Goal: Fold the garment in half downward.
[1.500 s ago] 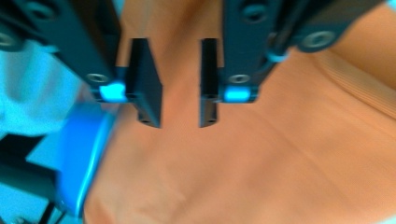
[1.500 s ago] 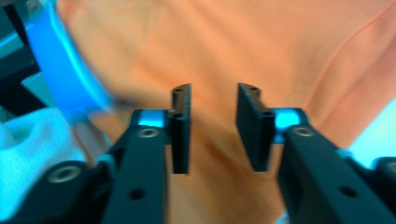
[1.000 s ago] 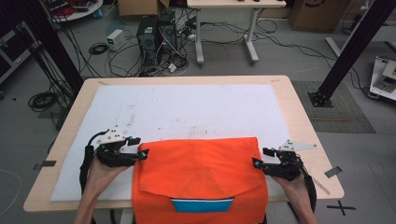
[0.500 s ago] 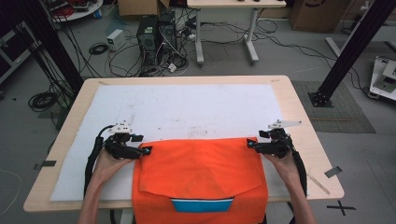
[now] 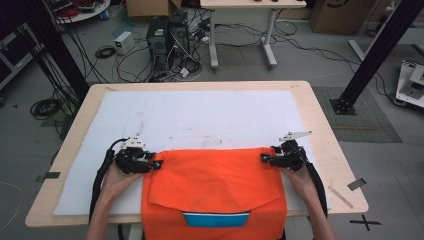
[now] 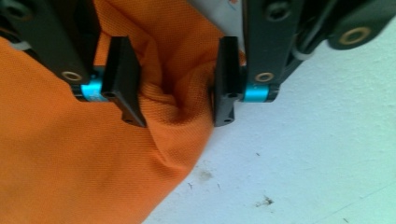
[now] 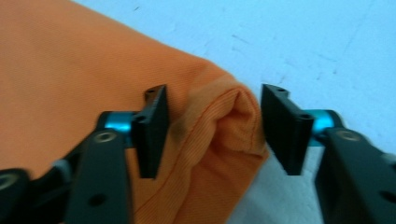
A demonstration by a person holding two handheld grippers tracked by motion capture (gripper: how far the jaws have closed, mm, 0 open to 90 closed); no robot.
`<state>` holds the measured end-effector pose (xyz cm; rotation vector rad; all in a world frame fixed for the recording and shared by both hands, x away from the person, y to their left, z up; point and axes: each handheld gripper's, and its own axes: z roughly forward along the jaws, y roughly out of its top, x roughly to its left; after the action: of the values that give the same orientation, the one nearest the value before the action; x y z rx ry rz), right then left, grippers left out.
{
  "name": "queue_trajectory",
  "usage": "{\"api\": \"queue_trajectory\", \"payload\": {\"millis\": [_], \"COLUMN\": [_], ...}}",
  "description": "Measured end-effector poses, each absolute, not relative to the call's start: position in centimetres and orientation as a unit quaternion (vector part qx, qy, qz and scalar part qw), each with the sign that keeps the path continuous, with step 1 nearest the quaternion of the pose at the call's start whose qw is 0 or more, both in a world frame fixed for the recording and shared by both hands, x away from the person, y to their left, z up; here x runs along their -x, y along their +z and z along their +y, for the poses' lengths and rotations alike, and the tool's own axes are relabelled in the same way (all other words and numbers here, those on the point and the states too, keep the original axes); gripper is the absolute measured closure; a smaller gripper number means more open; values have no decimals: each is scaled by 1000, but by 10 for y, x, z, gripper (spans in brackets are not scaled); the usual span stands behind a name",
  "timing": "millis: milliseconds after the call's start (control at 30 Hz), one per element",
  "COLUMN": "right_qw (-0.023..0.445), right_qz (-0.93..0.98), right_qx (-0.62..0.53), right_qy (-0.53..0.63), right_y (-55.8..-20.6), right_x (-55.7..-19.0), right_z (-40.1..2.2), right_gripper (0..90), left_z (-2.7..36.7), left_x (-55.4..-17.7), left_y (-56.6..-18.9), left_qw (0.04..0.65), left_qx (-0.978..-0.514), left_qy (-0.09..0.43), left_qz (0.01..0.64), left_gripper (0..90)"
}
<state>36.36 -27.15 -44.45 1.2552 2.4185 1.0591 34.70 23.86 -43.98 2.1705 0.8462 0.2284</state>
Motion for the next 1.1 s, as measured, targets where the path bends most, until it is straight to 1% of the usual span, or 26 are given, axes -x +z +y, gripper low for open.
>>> {"api": "queue_trajectory", "payload": {"millis": [100,200,333,533,633,733,933,1000,1100], "right_qw": [115,114,123,145,153,158,162,158,157], "right_qz": [826,828,831,836,837,838,839,835,832], "right_qx": [-418,-410,-408,-410,-410,-414,-419,-425,-430], "right_qy": [361,365,358,335,328,319,308,310,314], "right_y": [-446,-446,-445,-440,-439,-437,-436,-436,-436], "right_x": [-361,-358,-356,-365,-374,-387,-410,-418,-432], "right_z": [-270,-268,-265,-256,-253,-249,-243,-242,-243], "right_gripper": [593,715,767,791,791,791,790,790,791], "left_z": [235,232,230,223,216,212,211,214,214], "left_x": [-345,-344,-347,-357,-369,-380,-399,-405,-418], "left_y": [-439,-438,-437,-434,-432,-433,-435,-437,-436], "left_qw": [381,376,371,362,345,344,354,362,357], "left_qx": [-859,-859,-856,-850,-852,-848,-836,-830,-832], "left_qy": [97,101,101,110,115,114,123,117,115], "left_qz": [327,333,344,367,376,387,401,407,409], "left_gripper": [684,733,752,768,769,770,770,771,771]}}
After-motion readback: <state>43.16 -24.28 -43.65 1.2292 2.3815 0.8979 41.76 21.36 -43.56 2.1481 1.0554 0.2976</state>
